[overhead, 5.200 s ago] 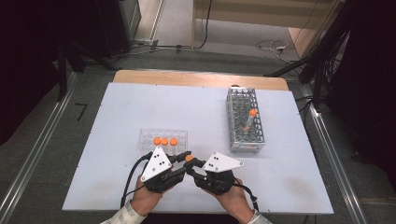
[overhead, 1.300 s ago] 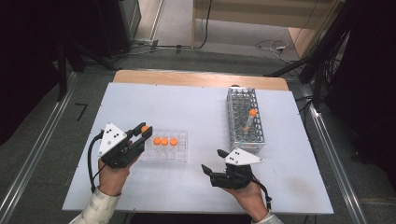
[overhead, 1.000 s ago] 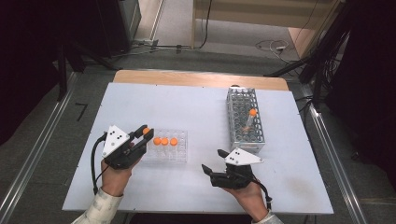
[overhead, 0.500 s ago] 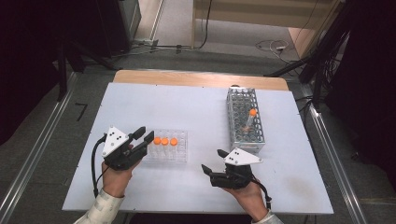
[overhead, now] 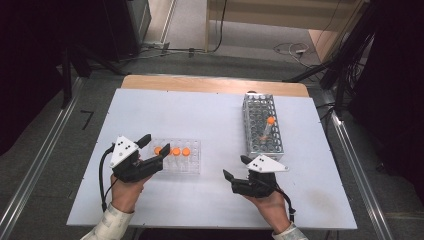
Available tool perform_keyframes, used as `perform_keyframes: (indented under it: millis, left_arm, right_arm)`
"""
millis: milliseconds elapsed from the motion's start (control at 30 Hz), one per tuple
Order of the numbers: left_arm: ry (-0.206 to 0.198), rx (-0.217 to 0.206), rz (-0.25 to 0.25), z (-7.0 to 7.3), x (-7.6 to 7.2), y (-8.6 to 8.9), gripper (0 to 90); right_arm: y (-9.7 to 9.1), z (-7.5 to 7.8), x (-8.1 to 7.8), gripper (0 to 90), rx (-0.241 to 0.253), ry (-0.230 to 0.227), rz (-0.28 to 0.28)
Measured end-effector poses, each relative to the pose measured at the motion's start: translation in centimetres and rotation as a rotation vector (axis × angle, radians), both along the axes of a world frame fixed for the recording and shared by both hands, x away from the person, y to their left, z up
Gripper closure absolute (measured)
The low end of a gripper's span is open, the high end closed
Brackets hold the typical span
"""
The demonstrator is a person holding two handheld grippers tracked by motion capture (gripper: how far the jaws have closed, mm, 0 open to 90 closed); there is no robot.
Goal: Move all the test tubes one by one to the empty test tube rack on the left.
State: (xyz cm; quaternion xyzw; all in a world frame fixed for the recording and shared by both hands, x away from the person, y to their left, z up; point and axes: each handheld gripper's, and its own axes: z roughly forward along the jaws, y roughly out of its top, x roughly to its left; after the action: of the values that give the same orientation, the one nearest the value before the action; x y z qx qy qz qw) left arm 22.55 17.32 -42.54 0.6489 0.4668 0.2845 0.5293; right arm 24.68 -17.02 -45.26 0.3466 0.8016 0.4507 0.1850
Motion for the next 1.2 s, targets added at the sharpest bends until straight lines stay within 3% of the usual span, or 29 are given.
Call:
perform_keyframes:
  millis: [233,700,933,1200]
  left_arm:
    - [-0.005,0.004,0.005,0.0,0.0,0.0,29.0]
    - [0.005,-0.003,0.006,0.1,0.1,-0.1,22.6]
    - [0.001,-0.006,0.009,0.2,0.1,0.0,21.6]
    - [-0.002,-0.004,0.004,0.2,0.1,0.0,21.7]
  right_arm:
    - [-1.8,0.4,1.2,24.1,0.01,-0.03,-0.087]
    - [-6.8,1.7,5.8,24.4,0.038,-0.086,-0.294]
    - [-7.7,1.4,8.2,25.9,0.04,-0.087,-0.347]
    - [-7.6,0.7,9.8,31.6,0.026,-0.086,-0.365]
